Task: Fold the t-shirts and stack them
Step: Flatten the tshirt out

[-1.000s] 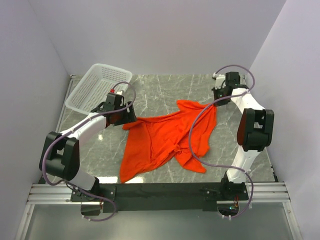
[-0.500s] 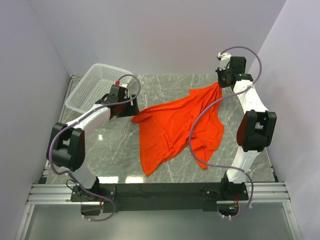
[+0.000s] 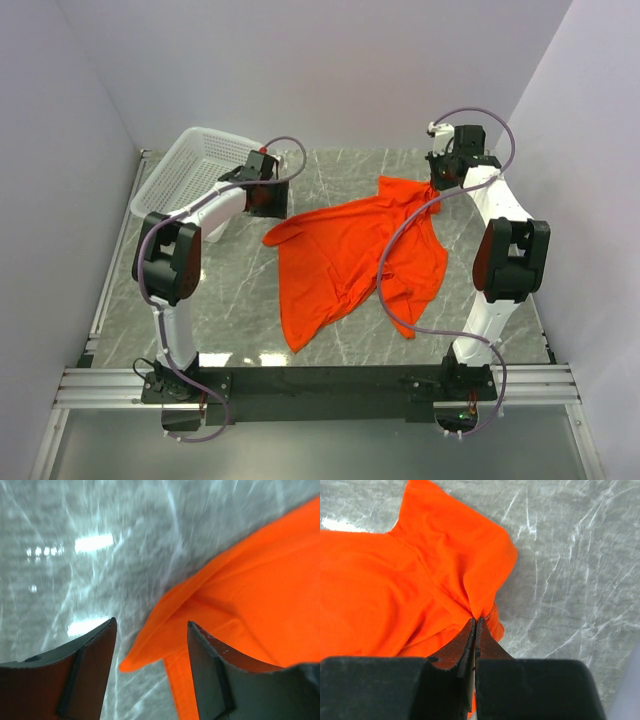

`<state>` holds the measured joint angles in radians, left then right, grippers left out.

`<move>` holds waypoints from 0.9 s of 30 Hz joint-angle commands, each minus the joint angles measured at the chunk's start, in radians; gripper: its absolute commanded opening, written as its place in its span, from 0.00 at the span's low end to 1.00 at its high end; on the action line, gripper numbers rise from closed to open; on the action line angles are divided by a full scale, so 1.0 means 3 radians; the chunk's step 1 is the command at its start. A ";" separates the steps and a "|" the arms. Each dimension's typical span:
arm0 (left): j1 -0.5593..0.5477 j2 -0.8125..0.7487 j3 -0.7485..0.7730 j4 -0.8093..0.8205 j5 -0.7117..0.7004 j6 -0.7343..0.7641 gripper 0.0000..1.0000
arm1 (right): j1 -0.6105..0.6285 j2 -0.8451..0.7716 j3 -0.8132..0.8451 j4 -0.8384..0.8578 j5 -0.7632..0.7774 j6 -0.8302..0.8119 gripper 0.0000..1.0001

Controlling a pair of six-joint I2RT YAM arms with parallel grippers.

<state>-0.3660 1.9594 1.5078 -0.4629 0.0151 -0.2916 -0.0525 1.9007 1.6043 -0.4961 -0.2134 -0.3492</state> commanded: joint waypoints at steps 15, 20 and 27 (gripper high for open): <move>-0.0099 0.0151 -0.0036 -0.0338 -0.0209 0.0226 0.40 | -0.0035 -0.0041 0.0088 -0.0023 -0.0050 -0.0022 0.00; -0.0099 0.0203 -0.0015 -0.0349 -0.0188 0.0226 0.38 | -0.0035 -0.0057 0.0067 -0.0029 -0.0066 -0.0022 0.00; -0.0099 0.0264 0.0041 -0.0349 -0.0250 0.0226 0.36 | -0.0035 -0.0067 0.0016 -0.0039 -0.0112 -0.0022 0.00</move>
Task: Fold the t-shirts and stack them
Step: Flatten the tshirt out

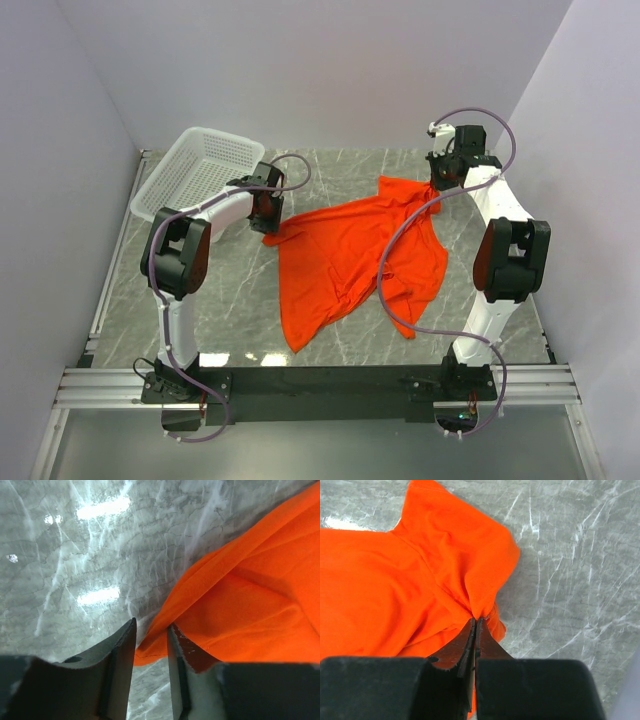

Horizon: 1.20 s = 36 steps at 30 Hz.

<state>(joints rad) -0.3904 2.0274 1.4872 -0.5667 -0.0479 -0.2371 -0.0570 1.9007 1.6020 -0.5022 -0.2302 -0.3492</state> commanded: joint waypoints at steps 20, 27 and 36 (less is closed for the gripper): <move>0.0074 -0.0239 0.1668 0.0151 -0.0316 -0.0201 0.00 | 0.0057 -0.0492 0.0923 -0.0059 -0.0155 0.0198 0.00; 0.0253 -0.0079 0.3020 0.0390 -0.0086 -0.0574 0.00 | 0.0001 -0.0430 0.2139 0.0242 0.0174 0.0300 0.00; 0.0294 -0.1412 0.1943 0.1158 0.0343 -0.0356 0.00 | -0.0530 -0.1230 0.1974 0.0462 -0.0617 0.0556 0.00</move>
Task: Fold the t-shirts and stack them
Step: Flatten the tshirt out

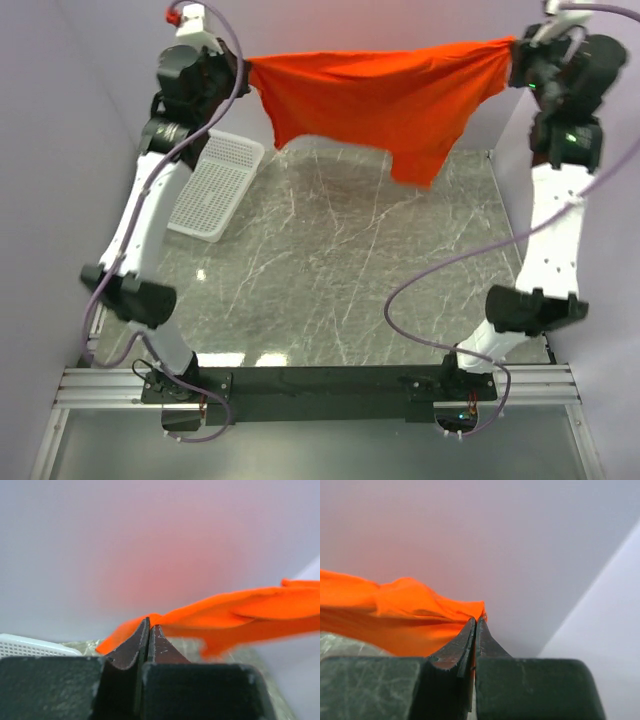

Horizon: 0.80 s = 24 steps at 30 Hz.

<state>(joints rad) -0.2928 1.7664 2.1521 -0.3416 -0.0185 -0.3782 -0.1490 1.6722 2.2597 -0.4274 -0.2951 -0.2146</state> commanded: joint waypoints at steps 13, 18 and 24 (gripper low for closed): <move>-0.0169 -0.1813 -0.3476 0.0030 0.1860 0.0024 0.01 | -0.0429 -0.2501 -0.4540 -0.1463 -0.1185 -0.3000 0.00; -0.0486 -0.1823 -0.4080 -0.0466 0.1938 -0.0191 0.01 | -0.0444 -0.2623 -0.4904 -0.2056 -0.1077 -0.3344 0.00; -0.0568 -0.1945 -0.4198 -0.1075 0.1754 -0.0242 0.01 | -0.0460 -0.2624 -0.4868 -0.2429 -0.0868 -0.3579 0.00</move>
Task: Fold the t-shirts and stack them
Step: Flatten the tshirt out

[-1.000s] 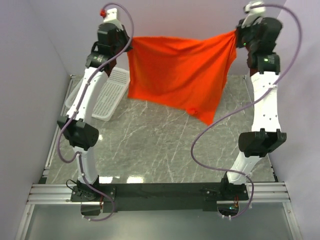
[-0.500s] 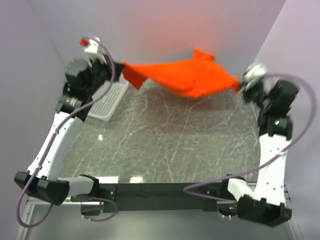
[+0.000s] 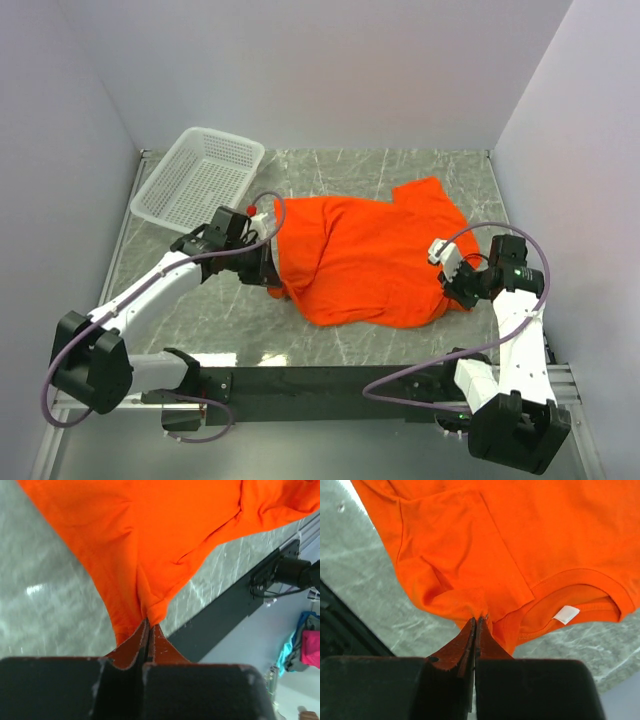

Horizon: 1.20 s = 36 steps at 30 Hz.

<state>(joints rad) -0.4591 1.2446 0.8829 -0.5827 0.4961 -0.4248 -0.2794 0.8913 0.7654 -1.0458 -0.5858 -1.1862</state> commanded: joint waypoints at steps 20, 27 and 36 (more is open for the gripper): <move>-0.0034 -0.0437 0.0672 -0.0560 -0.1234 -0.0389 0.78 | -0.0035 0.0346 0.0778 0.0568 0.0019 0.0980 0.81; -0.0029 0.1009 0.1121 0.0567 -0.1566 -0.0359 0.72 | 0.0302 0.1849 0.1472 0.1956 0.0801 0.3281 0.73; -0.0004 0.2517 0.2507 0.0342 -0.2277 -0.0108 0.62 | 0.0369 0.3241 0.2572 0.1963 0.1283 0.3596 0.73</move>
<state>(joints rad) -0.4652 1.9602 1.5280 -0.4839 -0.0875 -0.4969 -0.1665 1.8141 1.4528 -0.4957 -0.2642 -0.1787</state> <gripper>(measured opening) 0.629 0.729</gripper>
